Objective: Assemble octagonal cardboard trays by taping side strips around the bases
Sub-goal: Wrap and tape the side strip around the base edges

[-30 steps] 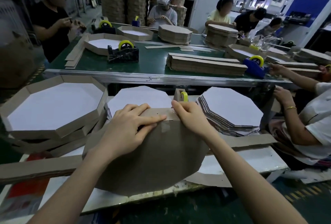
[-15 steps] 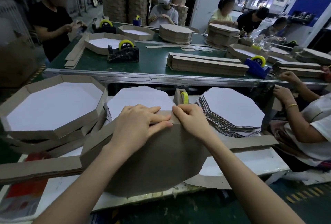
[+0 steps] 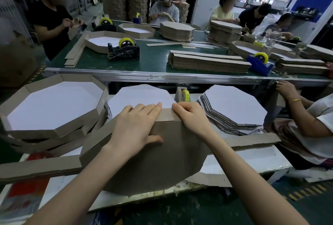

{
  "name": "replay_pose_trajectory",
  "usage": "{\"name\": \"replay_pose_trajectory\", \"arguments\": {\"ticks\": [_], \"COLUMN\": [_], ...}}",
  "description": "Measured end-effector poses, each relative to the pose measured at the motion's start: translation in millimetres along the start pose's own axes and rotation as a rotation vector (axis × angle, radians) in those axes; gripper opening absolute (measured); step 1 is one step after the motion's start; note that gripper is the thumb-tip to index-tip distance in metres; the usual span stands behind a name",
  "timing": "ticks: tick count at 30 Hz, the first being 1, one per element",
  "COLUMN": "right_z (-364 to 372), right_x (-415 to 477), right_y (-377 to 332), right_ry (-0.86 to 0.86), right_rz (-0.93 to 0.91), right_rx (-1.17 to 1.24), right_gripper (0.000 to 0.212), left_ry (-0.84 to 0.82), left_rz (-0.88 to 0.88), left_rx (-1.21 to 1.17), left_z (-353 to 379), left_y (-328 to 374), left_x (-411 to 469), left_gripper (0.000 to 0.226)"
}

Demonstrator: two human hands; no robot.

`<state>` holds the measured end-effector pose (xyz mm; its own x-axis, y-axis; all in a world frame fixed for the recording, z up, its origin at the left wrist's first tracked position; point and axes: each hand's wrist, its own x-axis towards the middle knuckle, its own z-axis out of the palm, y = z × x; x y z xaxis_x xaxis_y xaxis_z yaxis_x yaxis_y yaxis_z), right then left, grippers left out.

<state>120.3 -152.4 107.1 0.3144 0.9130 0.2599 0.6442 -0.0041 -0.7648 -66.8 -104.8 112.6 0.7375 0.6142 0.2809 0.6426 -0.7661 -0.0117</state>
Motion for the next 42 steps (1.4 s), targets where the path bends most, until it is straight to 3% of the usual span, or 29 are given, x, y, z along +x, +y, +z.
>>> {"name": "replay_pose_trajectory", "arguments": {"ticks": [4,9,12,14,20,25,29,36,39,42], "right_z": [0.2,-5.6,-18.6,-24.6,-21.3,-18.4,-16.3,-1.3,9.0,18.2], "right_x": [0.5,6.7,9.1,13.6,36.9,48.0,59.2,59.8,57.4,54.4], "right_y": [2.9,5.4,9.9,7.9,-33.2,-50.9,-57.3,-57.5,-57.2,-60.0], "right_ry": [-0.012,-0.100,-0.287,-0.402,-0.731,-0.888,-0.783,-0.691,-0.657,-0.655], "right_rz": [-0.015,0.001,0.144,0.171,0.054,0.018,-0.040,-0.035,-0.044,-0.064], "right_rx": [0.005,0.029,0.333,0.433,0.282,0.106,-0.186,-0.099,-0.087,-0.058], "right_gripper": [0.047,0.046,0.033,0.036,0.046,0.039,0.047,0.026,0.024,0.022], "left_ry": [-0.075,-0.051,0.004,0.064,0.223,0.255,0.272,0.241,0.231,0.239], "left_rz": [-0.028,-0.021,-0.030,-0.038,-0.127,-0.264,-0.358,-0.487,-0.448,-0.292], "left_rx": [0.040,-0.050,-0.014,-0.031,-0.176,-0.363,-0.391,-0.565,-0.574,-0.481], "left_z": [-1.5,1.1,2.4,1.3,-9.6,-5.4,8.3,26.4,21.4,8.8], "left_y": [5.7,30.3,21.4,11.3,-15.7,-45.7,-62.8,-81.1,-84.3,-76.8], "left_x": [8.8,37.1,34.5,24.5,-10.8,-36.9,-58.2,-77.0,-76.6,-62.2], "left_gripper": [0.109,0.078,0.077,0.079,0.083,0.090,0.090,0.090,0.084,0.092]}}
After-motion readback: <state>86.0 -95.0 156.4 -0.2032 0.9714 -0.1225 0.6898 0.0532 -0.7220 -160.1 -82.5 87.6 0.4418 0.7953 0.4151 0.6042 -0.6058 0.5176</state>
